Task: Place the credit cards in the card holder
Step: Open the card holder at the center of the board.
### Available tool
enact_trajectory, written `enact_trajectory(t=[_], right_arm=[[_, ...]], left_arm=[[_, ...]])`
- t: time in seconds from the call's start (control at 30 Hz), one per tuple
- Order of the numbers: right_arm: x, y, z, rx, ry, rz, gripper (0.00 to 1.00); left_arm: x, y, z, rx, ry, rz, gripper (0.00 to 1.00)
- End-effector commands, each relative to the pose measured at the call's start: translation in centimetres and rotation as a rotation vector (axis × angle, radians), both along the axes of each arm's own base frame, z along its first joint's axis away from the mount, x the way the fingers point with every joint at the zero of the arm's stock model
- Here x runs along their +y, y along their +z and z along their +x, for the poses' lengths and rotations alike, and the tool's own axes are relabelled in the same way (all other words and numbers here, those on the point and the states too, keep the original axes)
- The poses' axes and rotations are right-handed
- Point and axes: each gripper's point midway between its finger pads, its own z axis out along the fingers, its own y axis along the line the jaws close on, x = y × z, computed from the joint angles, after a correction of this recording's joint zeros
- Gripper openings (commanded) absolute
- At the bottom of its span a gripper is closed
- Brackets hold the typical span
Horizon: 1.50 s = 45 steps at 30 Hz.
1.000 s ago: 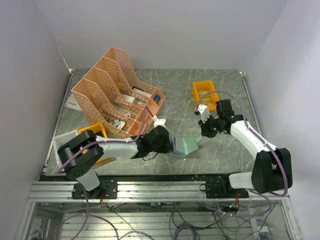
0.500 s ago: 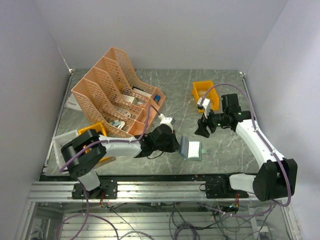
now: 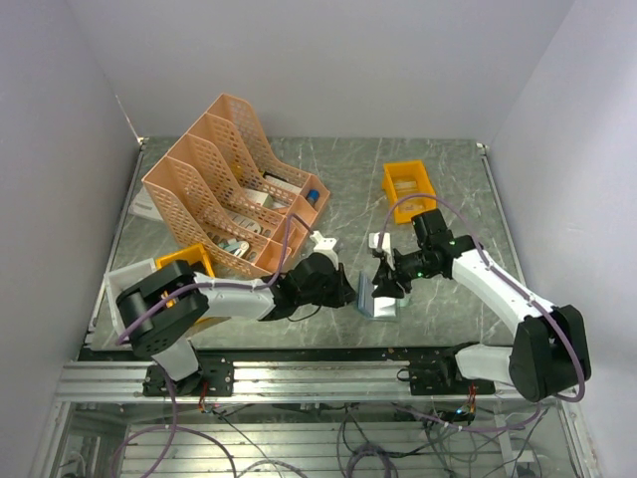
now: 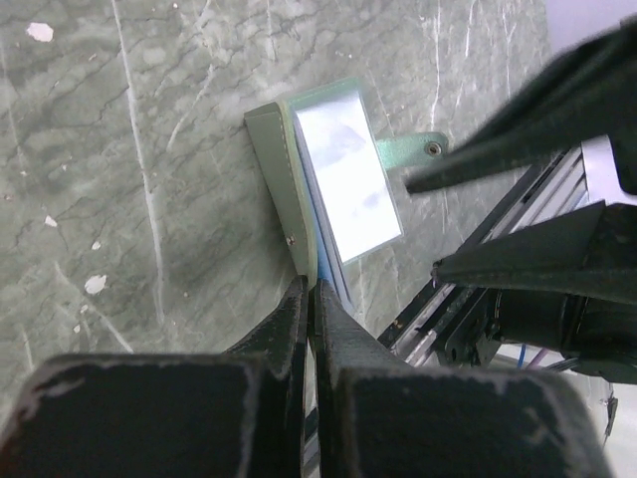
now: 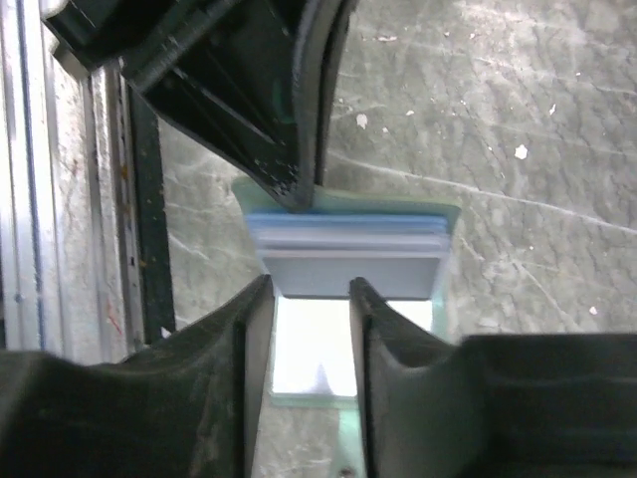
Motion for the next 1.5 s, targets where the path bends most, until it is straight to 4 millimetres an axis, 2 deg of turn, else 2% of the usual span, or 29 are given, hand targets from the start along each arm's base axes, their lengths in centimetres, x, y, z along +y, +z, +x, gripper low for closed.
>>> enact_trajectory(t=[0.0,0.1,0.2,0.3,0.43,0.67,0.9,1.0,1.13,1.23,1.3,1.37,1.47], right_arm=[[0.1,-0.6,1.3,0.014,-0.041,-0.025,0.42],[-0.1,-1.5,1.8,0.081,-0.093,-0.065,0.47],[0.1,-1.6,2.3,0.110,-0.121,-0.069,0.55],[0.4,-1.3,2.6,0.115,-0.128,-0.055,0.64],[0.6,-1.1,3.2,0.126,-0.153,-0.051,0.69],[0.6,-2.8,2.8,0.193,-0.164,-0.101,0.69],[1.3,-1.9,2.8,0.217,-0.146,-0.068,0.65],[1.1,-1.6,2.7,0.213,-0.151,-0.056,0.66],[0.1,-1.4,3.1,0.182,-0.198,-0.052,0.67],[-0.9,-2.4,3.9,0.159,-0.249,-0.107,0.67],[-1.5,-2.9,4.5,0.142,-0.289,-0.145,0.65],[-1.9,-3.2,4.7,0.129,-0.312,-0.162,0.64],[-2.2,-3.5,4.9,0.131,-0.334,-0.178,0.58]], left_arm=[[-0.5,3.3,0.1,-0.069,-0.008,-0.109,0.07],[-0.2,4.0,0.1,-0.092,-0.011,-0.128,0.07],[0.4,4.9,0.5,-0.127,0.022,-0.151,0.07],[1.4,4.9,1.5,-0.168,0.089,-0.140,0.07],[1.4,4.6,2.3,-0.185,0.111,-0.118,0.07],[1.4,2.3,2.2,-0.146,0.110,-0.063,0.07],[2.2,-0.8,1.8,-0.081,0.126,0.010,0.07],[3.9,-3.0,1.7,-0.026,0.182,0.117,0.07],[7.4,-5.9,1.8,0.036,0.284,0.339,0.08],[9.1,-6.9,1.5,0.059,0.309,0.448,0.22],[10.1,-7.2,1.3,0.069,0.327,0.495,0.37],[10.6,-6.7,1.3,0.066,0.345,0.500,0.48],[10.5,-4.9,1.4,0.043,0.359,0.468,0.58]])
